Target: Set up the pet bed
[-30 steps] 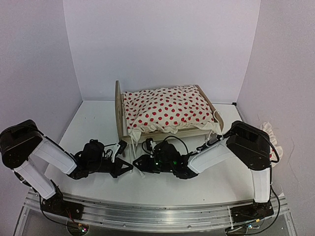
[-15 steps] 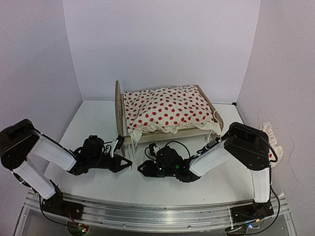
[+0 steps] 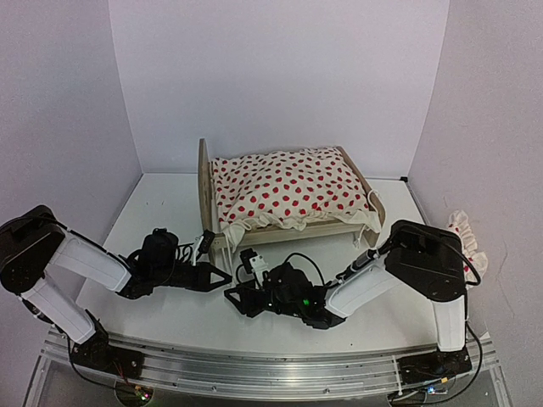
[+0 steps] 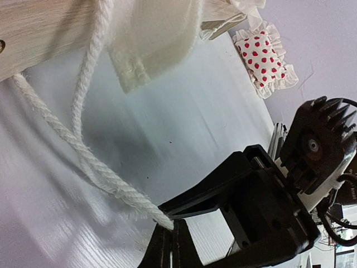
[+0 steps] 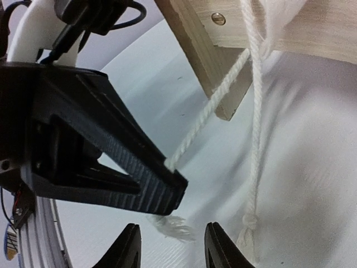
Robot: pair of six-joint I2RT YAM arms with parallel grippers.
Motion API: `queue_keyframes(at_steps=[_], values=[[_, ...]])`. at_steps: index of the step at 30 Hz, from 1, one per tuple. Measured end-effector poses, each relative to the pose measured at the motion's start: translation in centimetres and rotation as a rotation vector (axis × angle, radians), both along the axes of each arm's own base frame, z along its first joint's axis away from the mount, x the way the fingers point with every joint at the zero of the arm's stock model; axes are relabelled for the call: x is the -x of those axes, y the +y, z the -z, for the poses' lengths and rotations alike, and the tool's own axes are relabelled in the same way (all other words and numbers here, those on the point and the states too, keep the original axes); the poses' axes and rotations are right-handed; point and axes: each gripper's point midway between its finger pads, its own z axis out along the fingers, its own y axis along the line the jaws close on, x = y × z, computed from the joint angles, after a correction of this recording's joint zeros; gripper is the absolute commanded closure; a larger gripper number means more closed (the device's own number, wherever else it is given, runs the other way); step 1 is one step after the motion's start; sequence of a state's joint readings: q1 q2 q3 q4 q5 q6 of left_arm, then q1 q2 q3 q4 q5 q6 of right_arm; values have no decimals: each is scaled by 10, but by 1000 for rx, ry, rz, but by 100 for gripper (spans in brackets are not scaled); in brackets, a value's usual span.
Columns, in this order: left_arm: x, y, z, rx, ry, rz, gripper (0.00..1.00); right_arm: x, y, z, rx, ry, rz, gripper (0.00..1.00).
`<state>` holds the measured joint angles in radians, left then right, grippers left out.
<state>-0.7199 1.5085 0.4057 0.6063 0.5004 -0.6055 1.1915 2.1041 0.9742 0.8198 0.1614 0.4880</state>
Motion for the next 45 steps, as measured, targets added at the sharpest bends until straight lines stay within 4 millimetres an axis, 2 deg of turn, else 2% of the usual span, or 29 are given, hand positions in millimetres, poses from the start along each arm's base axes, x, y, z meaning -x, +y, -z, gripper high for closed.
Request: queue_keyframes(at_steps=[8,16,21,27,33,35,42,45], values=[[1,-1,-2,19,25,-3,100,-16,1,10,27,-63,36,70],[0,-1,-3,27,36,-14,100,-16,7,7,6,-78,12,99],[-3,0,-3,25,35,-25,100,-15,5,7,-6,-85,3,92],[-13,7,1,0,53,-71,100,-17,-20,19,78,-76,58,81],[-17,9,0,6,65,-90,100,-22,-22,15,129,-99,67,60],[-17,9,0,8,79,-96,100,-21,-18,13,142,-118,41,56],[-19,11,-3,32,111,-107,100,-26,8,-1,78,-255,-23,56],[-20,12,-3,35,116,-112,100,-29,18,4,74,-285,-37,65]])
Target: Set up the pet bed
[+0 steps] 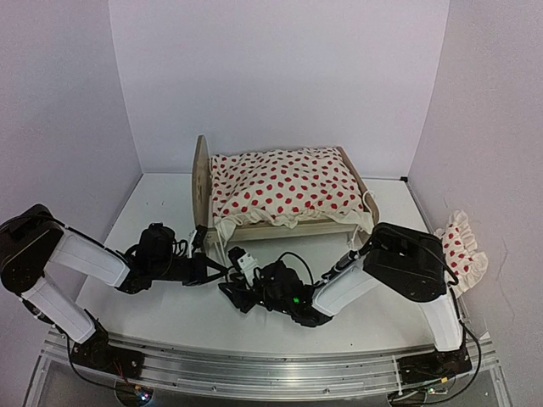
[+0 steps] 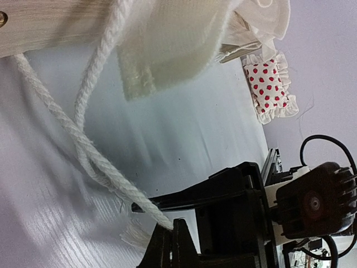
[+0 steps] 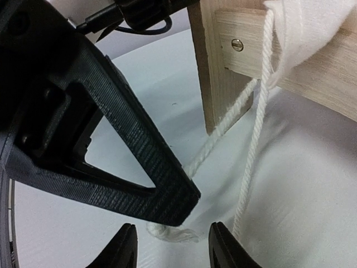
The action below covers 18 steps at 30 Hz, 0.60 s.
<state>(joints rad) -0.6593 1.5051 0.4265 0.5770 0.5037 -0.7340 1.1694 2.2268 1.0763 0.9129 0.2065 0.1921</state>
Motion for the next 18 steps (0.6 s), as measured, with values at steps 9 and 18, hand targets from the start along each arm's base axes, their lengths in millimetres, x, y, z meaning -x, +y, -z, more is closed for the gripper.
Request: queue_keyframes(at_steps=[9,18], values=[[-3,2,-1,4,6,-11,100,-3,5,-2,-13,-37,-1,78],[-7,4,0,-5,25,-34,100,-8,3,-5,-39,-16,16,100]])
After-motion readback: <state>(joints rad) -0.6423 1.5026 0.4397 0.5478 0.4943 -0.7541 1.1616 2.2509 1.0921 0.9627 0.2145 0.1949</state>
